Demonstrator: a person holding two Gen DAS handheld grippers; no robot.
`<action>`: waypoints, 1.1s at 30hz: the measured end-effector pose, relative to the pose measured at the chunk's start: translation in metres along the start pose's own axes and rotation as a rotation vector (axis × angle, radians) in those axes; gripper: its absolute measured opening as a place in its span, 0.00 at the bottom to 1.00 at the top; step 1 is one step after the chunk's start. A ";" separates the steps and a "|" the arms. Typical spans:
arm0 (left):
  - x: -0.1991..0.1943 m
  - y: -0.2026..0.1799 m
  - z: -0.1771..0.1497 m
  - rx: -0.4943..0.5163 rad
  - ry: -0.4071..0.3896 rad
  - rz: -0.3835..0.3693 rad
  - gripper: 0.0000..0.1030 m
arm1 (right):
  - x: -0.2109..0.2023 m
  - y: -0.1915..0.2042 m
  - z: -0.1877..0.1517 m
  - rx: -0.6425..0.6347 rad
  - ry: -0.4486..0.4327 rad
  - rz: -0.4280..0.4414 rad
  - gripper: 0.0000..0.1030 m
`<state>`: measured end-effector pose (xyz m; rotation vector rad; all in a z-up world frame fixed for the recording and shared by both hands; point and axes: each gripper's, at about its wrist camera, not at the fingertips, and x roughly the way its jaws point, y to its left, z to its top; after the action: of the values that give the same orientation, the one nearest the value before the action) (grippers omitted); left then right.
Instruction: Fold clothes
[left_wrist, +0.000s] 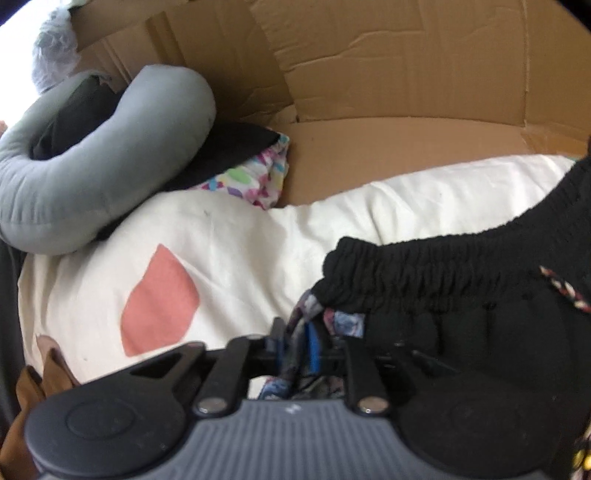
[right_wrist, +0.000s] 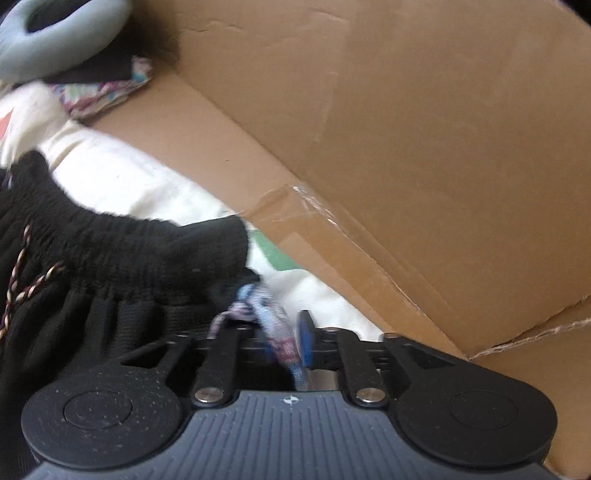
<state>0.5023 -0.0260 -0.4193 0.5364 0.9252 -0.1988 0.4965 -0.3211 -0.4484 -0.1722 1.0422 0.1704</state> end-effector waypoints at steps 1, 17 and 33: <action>-0.003 0.006 -0.002 0.004 -0.003 -0.009 0.24 | -0.004 -0.006 -0.001 0.006 -0.015 0.021 0.32; -0.061 0.059 -0.011 -0.076 -0.141 -0.089 0.28 | -0.066 -0.029 -0.006 -0.034 -0.108 0.141 0.49; -0.046 0.005 -0.018 -0.038 -0.180 -0.219 0.12 | -0.061 -0.028 -0.014 0.077 -0.195 0.300 0.29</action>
<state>0.4647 -0.0151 -0.3889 0.3750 0.8096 -0.4204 0.4608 -0.3547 -0.4003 0.0713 0.8746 0.4101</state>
